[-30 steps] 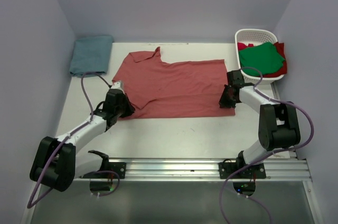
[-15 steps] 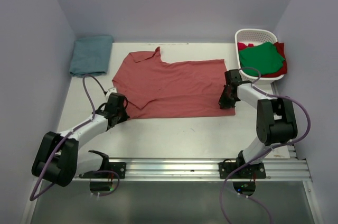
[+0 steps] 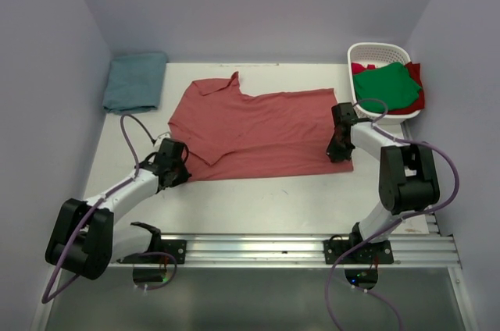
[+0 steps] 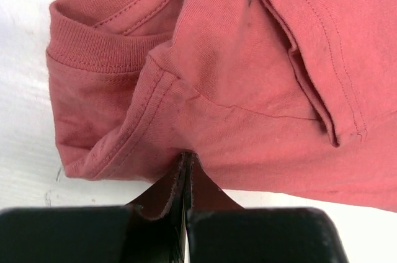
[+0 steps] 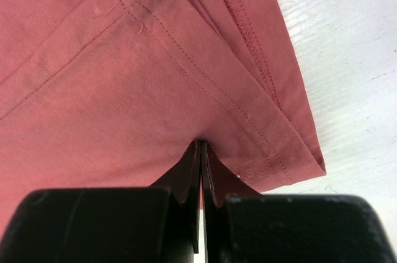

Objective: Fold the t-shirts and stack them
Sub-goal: Fold the flattened tshirt in 1/3 of the way

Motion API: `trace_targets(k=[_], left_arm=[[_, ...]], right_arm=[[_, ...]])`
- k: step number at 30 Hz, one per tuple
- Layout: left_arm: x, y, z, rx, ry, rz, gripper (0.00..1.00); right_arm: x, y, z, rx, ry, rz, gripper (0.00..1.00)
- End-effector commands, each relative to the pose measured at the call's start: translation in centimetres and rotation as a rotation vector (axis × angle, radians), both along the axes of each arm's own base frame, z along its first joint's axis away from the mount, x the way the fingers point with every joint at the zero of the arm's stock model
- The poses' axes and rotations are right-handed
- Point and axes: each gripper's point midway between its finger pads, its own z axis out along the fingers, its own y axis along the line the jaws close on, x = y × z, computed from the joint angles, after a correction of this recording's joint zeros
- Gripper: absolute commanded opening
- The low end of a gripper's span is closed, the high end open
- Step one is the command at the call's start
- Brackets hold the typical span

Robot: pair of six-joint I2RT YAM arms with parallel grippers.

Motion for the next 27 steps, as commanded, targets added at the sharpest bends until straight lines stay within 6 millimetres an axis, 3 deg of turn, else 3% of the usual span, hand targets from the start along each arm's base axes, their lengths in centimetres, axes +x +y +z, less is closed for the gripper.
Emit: trace_targets(k=[1, 11, 14, 15, 16, 18, 19, 21, 23, 25, 27], left_arm=[[-4.6, 0.7, -1.7, -0.008, 0.157, 0.017, 0.00], [-6.1, -1.7, -0.3, -0.078, 0.143, -0.026, 0.00], [-4.3, -3.0, 2.6, -0.130, 0.015, -0.061, 0.00], [-3.1, -3.6, 4.0, -0.155, -0.053, -0.071, 0.05], [-2.4, -4.0, 5.3, -0.171, -0.109, -0.089, 0.23], [-1.0, -4.4, 7.0, -0.179, -0.175, -0.093, 0.35], [-0.6, -4.4, 7.1, -0.166, -0.175, -0.103, 0.43], [0.6, -5.0, 8.0, -0.172, -0.197, -0.115, 0.49], [1.6, -5.8, 7.6, -0.180, -0.197, -0.139, 0.51], [1.9, -6.2, 6.6, -0.179, -0.171, -0.147, 0.50], [2.4, -6.9, 6.3, -0.205, -0.185, -0.163, 0.49]], right_arm=[[-6.3, -3.0, -2.0, -0.123, 0.219, -0.029, 0.00], [-7.9, -2.2, -0.1, -0.058, 0.147, -0.028, 0.00], [-6.8, -1.0, 1.8, 0.000, 0.051, 0.015, 0.00], [-6.4, -0.1, 2.5, 0.041, 0.019, 0.046, 0.08], [-5.4, 0.5, 4.4, 0.066, -0.067, 0.069, 0.14], [-4.7, 2.2, 6.3, 0.099, -0.133, 0.140, 0.33], [-3.8, 3.0, 8.6, 0.116, -0.205, 0.174, 0.38], [-3.3, 5.8, 10.8, 0.176, -0.271, 0.287, 0.44], [-2.4, 9.0, 13.8, 0.223, -0.349, 0.397, 0.46], [-1.8, 11.6, 14.8, 0.279, -0.395, 0.480, 0.46], [-2.0, 14.9, 14.0, 0.303, -0.362, 0.594, 0.46]])
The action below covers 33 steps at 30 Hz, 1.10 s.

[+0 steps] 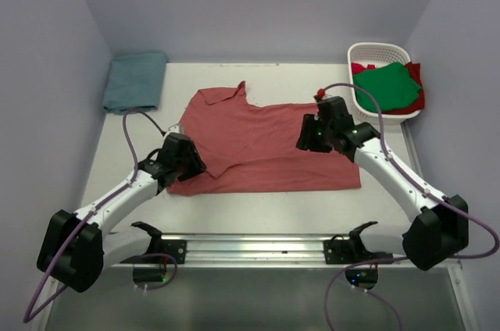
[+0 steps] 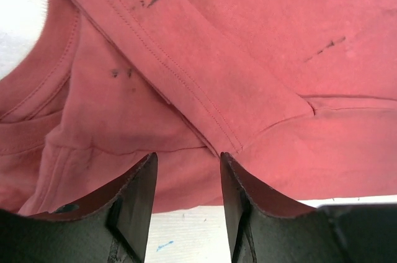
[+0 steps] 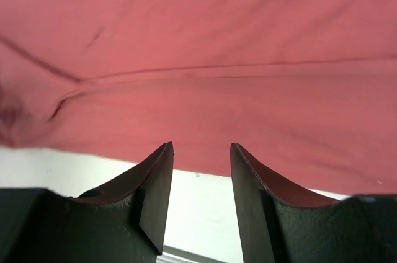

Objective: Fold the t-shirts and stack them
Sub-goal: Fold the flattened tshirt in 1/3 of the way

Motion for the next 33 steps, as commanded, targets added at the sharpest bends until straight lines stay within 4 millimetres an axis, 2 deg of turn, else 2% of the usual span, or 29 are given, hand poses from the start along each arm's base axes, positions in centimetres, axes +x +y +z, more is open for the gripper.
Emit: trace_targets(k=[1, 2, 3, 4, 5, 6, 7, 9, 11, 12, 13, 15, 16, 17, 18, 19, 21, 23, 26, 28, 33], left_arm=[[1.9, -1.6, 0.8, -0.055, -0.078, -0.039, 0.48], [1.8, -1.7, 0.6, -0.064, -0.082, -0.036, 0.48], [1.5, -1.6, 0.2, -0.072, -0.081, -0.027, 0.48], [1.5, -1.5, 0.7, -0.082, -0.103, -0.021, 0.48], [1.4, -1.2, 0.8, -0.077, -0.116, -0.010, 0.48], [1.1, -0.8, 0.7, -0.071, -0.113, 0.003, 0.48], [1.1, -0.4, 1.5, -0.066, -0.142, 0.020, 0.48], [0.7, 0.3, 2.3, -0.054, -0.156, 0.035, 0.48], [0.7, 0.7, 3.1, -0.045, -0.173, 0.054, 0.48], [0.4, 1.0, 3.4, -0.039, -0.174, 0.060, 0.49], [0.3, 1.2, 3.6, -0.037, -0.174, 0.066, 0.49], [0.2, 1.5, 4.3, -0.033, -0.186, 0.075, 0.49], [0.2, 1.6, 4.6, -0.031, -0.192, 0.082, 0.50], [0.2, 1.7, 4.9, -0.032, -0.203, 0.085, 0.49], [0.1, 1.8, 5.3, -0.037, -0.210, 0.089, 0.50], [0.0, 1.9, 5.5, -0.039, -0.218, 0.093, 0.50], [-0.1, 1.9, 6.1, -0.046, -0.235, 0.095, 0.50], [-0.2, 2.0, 6.2, -0.046, -0.235, 0.097, 0.50], [-0.5, 2.3, 6.4, -0.043, -0.235, 0.102, 0.50], [-0.5, 2.4, 6.6, -0.041, -0.244, 0.106, 0.51], [-0.8, 2.5, 6.4, -0.038, -0.237, 0.106, 0.51]], right_arm=[[0.1, 7.1, 1.4, 0.053, -0.030, 0.268, 0.46], [0.4, 8.5, -0.4, 0.023, 0.019, 0.309, 0.46], [0.4, 9.7, -1.2, -0.002, 0.038, 0.355, 0.45], [1.0, 11.4, -0.2, 0.001, 0.022, 0.398, 0.45], [0.6, 13.3, -0.5, -0.010, 0.026, 0.453, 0.45], [0.8, 14.3, -2.5, -0.034, 0.074, 0.474, 0.44], [1.0, 16.1, -1.9, -0.018, 0.062, 0.508, 0.43], [1.8, 18.1, -2.8, -0.017, 0.077, 0.541, 0.42], [1.5, 19.8, -3.5, -0.026, 0.096, 0.580, 0.41], [1.9, 20.9, -2.8, -0.024, 0.073, 0.606, 0.41], [1.1, 22.0, -4.3, -0.044, 0.112, 0.645, 0.41], [0.6, 23.9, -4.1, -0.058, 0.118, 0.719, 0.41], [-0.4, 25.0, -5.7, -0.088, 0.149, 0.763, 0.41], [-0.7, 25.5, -6.3, -0.114, 0.154, 0.796, 0.41], [-0.7, 26.3, -5.8, -0.126, 0.148, 0.816, 0.41], [-1.5, 27.1, -7.4, -0.154, 0.176, 0.845, 0.41], [-1.4, 28.3, -7.2, -0.157, 0.162, 0.869, 0.41], [-1.7, 28.7, -8.5, -0.179, 0.190, 0.882, 0.41], [-2.2, 29.4, -9.1, -0.195, 0.199, 0.901, 0.40], [-2.5, 29.7, -9.2, -0.211, 0.196, 0.910, 0.39], [-2.5, 29.6, -11.1, -0.258, 0.225, 0.902, 0.38]])
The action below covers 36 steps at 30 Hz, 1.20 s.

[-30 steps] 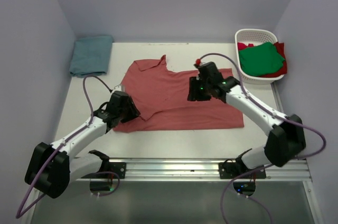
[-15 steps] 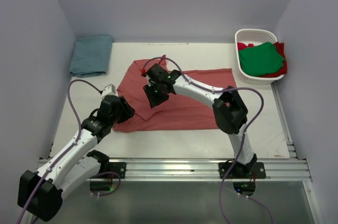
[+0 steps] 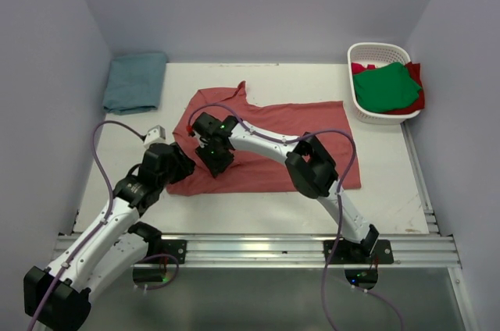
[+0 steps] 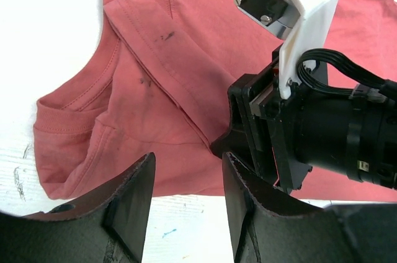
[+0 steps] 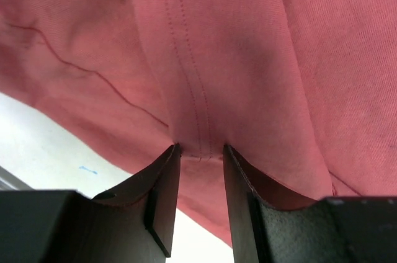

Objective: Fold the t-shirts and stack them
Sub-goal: Fold the flattened tshirt in 1/3 of the way

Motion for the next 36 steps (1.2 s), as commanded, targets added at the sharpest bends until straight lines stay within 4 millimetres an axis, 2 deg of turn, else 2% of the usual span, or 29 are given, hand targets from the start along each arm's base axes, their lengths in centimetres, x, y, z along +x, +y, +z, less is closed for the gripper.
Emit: trace_targets(k=[1, 5, 6, 8, 9, 13, 16, 17, 19, 20, 24, 26, 28, 30, 31, 36], left_arm=[[0.4, 0.2, 1.5, -0.012, -0.033, 0.030, 0.51], [0.2, 0.3, 1.2, -0.014, -0.029, 0.030, 0.51], [0.2, 0.2, 1.1, -0.015, -0.029, 0.029, 0.51], [0.1, 0.3, 1.0, -0.013, -0.027, 0.030, 0.51], [0.0, 0.3, 0.9, -0.015, -0.025, 0.030, 0.51], [-0.2, 0.1, 0.7, -0.024, -0.021, 0.020, 0.51], [-0.4, 0.0, 0.2, -0.023, -0.010, 0.008, 0.51], [-0.4, -0.1, 0.0, -0.023, -0.008, 0.005, 0.51], [-0.5, -0.2, -0.8, -0.017, 0.017, -0.005, 0.50], [-0.5, -0.3, -1.2, -0.013, 0.027, -0.013, 0.50], [-0.6, -0.6, -2.4, -0.009, 0.056, -0.030, 0.50], [-0.7, -0.6, -3.1, -0.001, 0.069, -0.038, 0.50], [-0.7, -0.7, -3.6, 0.002, 0.079, -0.043, 0.50], [-0.7, -0.8, -4.1, 0.010, 0.091, -0.049, 0.50], [-0.7, -0.8, -4.3, 0.011, 0.093, -0.051, 0.50], [-0.8, -1.0, -5.9, 0.022, 0.133, -0.065, 0.49]], right_arm=[[0.4, -0.1, 0.3, -0.032, -0.023, 0.012, 0.38], [0.4, -0.1, -0.7, -0.044, -0.009, 0.001, 0.33], [0.4, -0.1, -0.9, -0.048, -0.010, -0.002, 0.15], [0.2, -0.1, -1.1, -0.043, 0.000, -0.009, 0.00], [0.1, -0.2, -1.4, -0.047, 0.005, -0.010, 0.00], [0.0, -0.1, 0.2, -0.018, -0.014, -0.015, 0.00], [-0.1, 0.2, 2.8, 0.037, -0.036, -0.009, 0.00], [0.0, 0.4, 4.8, 0.076, -0.061, -0.014, 0.00], [0.4, 0.4, 6.3, 0.105, -0.092, -0.030, 0.00], [0.7, 0.4, 7.8, 0.124, -0.120, -0.043, 0.00], [2.5, -0.1, 9.7, 0.121, -0.212, -0.114, 0.00], [3.6, -0.4, 9.9, 0.108, -0.240, -0.154, 0.00], [4.2, -0.9, 8.5, 0.063, -0.228, -0.175, 0.00], [5.0, -1.1, 8.2, 0.032, -0.246, -0.198, 0.01], [5.3, -1.3, 7.3, 0.007, -0.242, -0.216, 0.01], [6.9, -2.3, 5.8, -0.031, -0.262, -0.296, 0.00]])
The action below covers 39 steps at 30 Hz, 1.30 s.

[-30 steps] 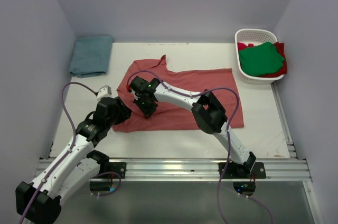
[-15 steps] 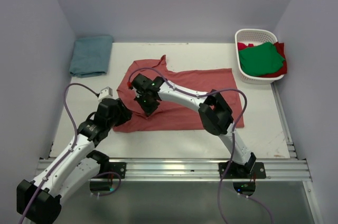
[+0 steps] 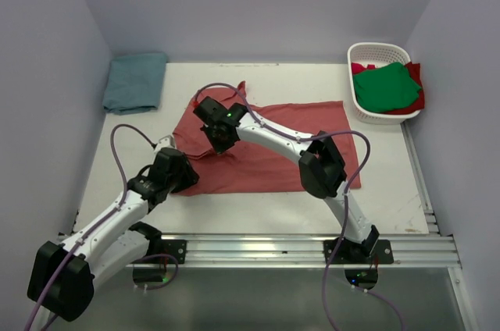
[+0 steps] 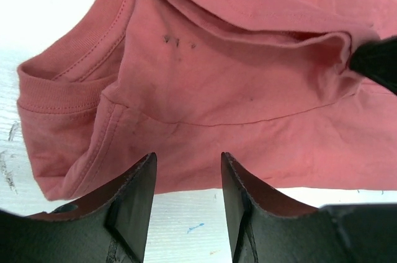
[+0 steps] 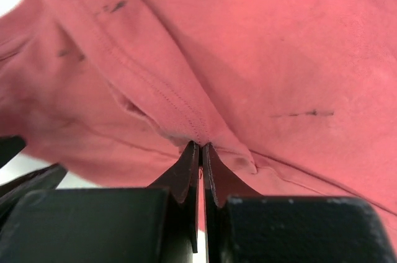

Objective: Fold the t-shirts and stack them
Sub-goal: Fold the flattened tshirt in 1/3 of the way

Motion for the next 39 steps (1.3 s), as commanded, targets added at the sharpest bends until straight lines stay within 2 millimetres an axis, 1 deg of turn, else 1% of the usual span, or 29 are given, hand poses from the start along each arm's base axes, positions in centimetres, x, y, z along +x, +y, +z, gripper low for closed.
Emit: trace_targets(k=[1, 6, 10, 14, 17, 21, 22, 23, 24, 26, 27, 30, 31, 32, 34, 35, 37, 39], left_arm=[[0.8, -0.7, -0.3, -0.017, -0.030, -0.024, 0.49], [0.6, -0.8, -1.5, -0.011, -0.001, -0.029, 0.49], [0.6, -0.7, -1.9, -0.005, 0.009, -0.030, 0.48], [0.4, -0.6, -2.3, 0.004, 0.020, -0.032, 0.47], [0.3, -0.5, -2.4, 0.009, 0.023, -0.031, 0.47], [0.2, -0.4, -2.6, 0.015, 0.029, -0.028, 0.46], [0.2, -0.4, -2.7, 0.015, 0.029, -0.028, 0.46], [0.1, -0.3, -2.7, 0.016, 0.032, -0.028, 0.45], [0.1, -0.3, -2.8, 0.018, 0.033, -0.027, 0.45], [0.0, -0.2, -2.8, 0.023, 0.036, -0.027, 0.45], [0.0, -0.1, -2.8, 0.028, 0.036, -0.025, 0.45], [0.0, 0.0, -2.7, 0.028, 0.031, -0.023, 0.45], [0.0, 0.0, -2.7, 0.030, 0.030, -0.023, 0.45], [0.0, 0.0, -2.7, 0.031, 0.028, -0.022, 0.44], [0.1, 0.0, -2.7, 0.032, 0.026, -0.022, 0.44], [0.1, 0.0, -2.7, 0.033, 0.026, -0.021, 0.44], [0.2, 0.1, -2.8, 0.038, 0.027, -0.023, 0.44], [0.2, 0.0, -2.8, 0.038, 0.031, -0.024, 0.44]], right_arm=[[1.8, -1.1, -0.5, -0.031, -0.034, -0.102, 0.00], [3.1, -2.6, -1.7, -0.057, -0.053, -0.182, 0.00], [3.7, -3.7, -2.9, -0.063, -0.050, -0.239, 0.00], [4.6, -4.1, -3.9, -0.054, -0.046, -0.268, 0.00], [5.0, -4.0, -5.2, -0.048, -0.036, -0.273, 0.00], [6.1, -4.3, -5.7, -0.038, -0.062, -0.305, 0.00], [6.4, -4.3, -5.6, -0.035, -0.071, -0.323, 0.06], [6.7, -4.5, -5.6, -0.036, -0.083, -0.333, 0.18], [7.1, -4.7, -5.3, -0.042, -0.105, -0.351, 0.36], [7.3, -5.0, -4.9, -0.036, -0.127, -0.376, 0.48], [7.4, -5.4, -4.3, -0.038, -0.150, -0.384, 0.54], [7.7, -5.1, -3.0, 0.015, -0.191, -0.377, 0.56], [7.4, -5.6, -3.2, 0.008, -0.193, -0.372, 0.57], [7.8, -5.2, -1.4, 0.057, -0.226, -0.372, 0.57], [7.7, -5.4, -0.6, 0.071, -0.241, -0.364, 0.57], [7.8, -5.4, 0.3, 0.082, -0.261, -0.366, 0.57], [7.9, -5.5, 1.4, 0.086, -0.283, -0.359, 0.57], [7.9, -5.8, 2.1, 0.067, -0.306, -0.359, 0.57]])
